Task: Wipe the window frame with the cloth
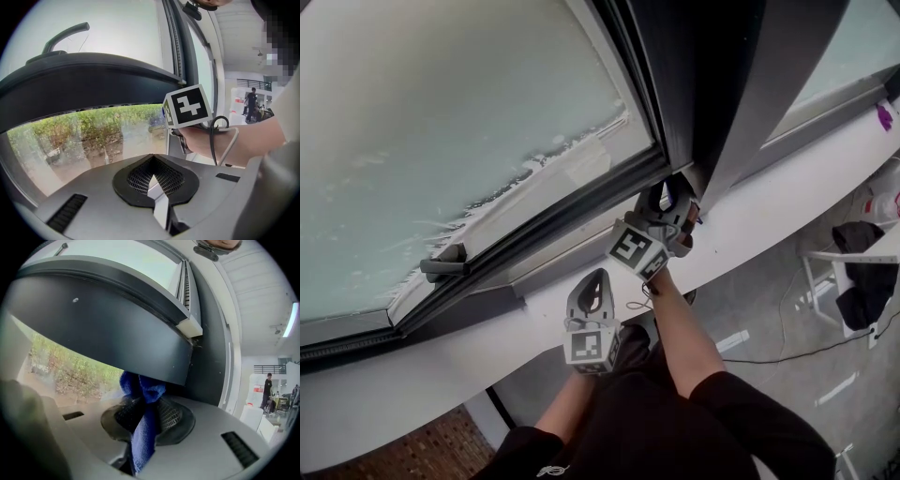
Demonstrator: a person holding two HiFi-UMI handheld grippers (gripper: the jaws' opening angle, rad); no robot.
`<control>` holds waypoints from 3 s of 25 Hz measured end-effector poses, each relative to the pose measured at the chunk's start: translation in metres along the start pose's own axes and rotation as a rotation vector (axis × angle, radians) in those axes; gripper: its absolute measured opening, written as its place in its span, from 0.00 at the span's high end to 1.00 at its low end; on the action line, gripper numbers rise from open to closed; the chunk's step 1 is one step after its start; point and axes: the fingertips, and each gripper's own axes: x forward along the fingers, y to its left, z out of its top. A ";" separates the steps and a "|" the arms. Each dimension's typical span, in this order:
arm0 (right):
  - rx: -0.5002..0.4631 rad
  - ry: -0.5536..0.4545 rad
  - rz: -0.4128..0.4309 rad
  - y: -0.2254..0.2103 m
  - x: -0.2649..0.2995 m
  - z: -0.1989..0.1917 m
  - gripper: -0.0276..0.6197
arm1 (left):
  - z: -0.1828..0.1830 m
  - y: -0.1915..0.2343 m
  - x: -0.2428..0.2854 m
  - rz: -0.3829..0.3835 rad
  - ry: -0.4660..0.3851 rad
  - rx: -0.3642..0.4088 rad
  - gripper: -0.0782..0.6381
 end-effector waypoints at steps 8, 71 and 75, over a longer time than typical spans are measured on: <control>-0.006 0.018 -0.060 0.004 0.009 -0.007 0.88 | -0.006 0.008 -0.009 0.034 0.011 -0.008 0.88; 0.255 -0.149 0.168 0.052 0.017 -0.108 0.89 | -0.072 -0.012 0.085 0.111 -0.289 -0.084 0.88; 0.277 -0.158 0.171 0.052 0.019 -0.110 0.89 | -0.070 -0.013 0.085 0.137 -0.301 -0.088 0.88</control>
